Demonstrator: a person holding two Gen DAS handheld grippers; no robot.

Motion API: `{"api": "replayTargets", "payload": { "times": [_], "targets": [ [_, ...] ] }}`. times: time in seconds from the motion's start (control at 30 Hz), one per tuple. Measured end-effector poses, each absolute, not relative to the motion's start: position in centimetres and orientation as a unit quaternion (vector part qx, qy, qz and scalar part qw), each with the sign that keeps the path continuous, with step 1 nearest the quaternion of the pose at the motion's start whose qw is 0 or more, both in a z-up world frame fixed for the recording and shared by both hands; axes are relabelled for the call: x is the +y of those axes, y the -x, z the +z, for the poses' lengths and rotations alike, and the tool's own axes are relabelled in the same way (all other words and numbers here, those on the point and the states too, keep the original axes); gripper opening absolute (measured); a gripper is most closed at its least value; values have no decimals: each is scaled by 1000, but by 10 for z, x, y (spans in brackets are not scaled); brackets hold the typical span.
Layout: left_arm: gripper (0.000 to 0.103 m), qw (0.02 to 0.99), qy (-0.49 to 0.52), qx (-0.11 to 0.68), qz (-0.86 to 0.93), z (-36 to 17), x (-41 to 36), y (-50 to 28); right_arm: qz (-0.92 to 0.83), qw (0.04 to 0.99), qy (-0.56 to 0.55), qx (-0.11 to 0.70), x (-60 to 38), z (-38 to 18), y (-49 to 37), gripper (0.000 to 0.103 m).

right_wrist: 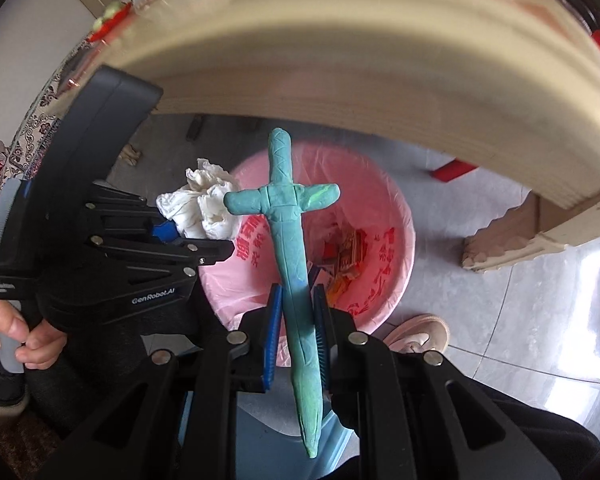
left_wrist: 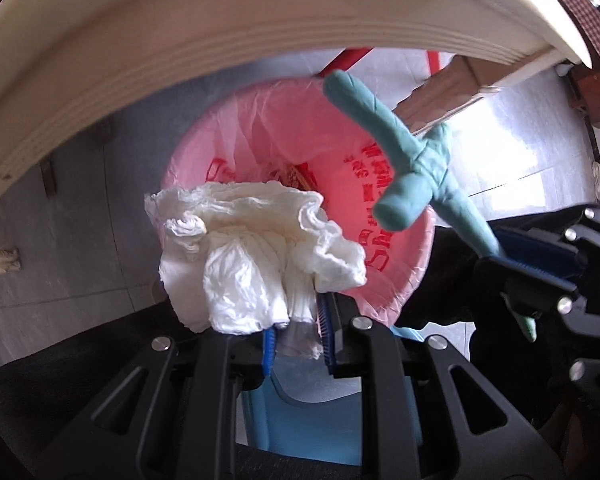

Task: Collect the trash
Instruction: 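Lift the tissue and teal sword over the pink bin with both tools, then open both tools to drop the tissue and sword into the bin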

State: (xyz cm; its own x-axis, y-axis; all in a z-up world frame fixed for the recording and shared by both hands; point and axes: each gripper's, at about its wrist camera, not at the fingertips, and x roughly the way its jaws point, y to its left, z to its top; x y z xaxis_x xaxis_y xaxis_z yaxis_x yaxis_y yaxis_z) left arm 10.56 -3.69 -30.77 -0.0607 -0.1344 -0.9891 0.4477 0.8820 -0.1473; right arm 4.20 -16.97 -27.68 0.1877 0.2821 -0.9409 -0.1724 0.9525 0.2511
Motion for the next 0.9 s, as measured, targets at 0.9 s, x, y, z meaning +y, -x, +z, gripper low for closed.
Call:
{"api": "replayTargets", "payload": {
  "times": [0.9],
  "targets": [
    [18, 615, -86, 766, -168, -410, -44, -142, 134, 692, -77, 705, -163, -404, -93, 17]
  ]
}}
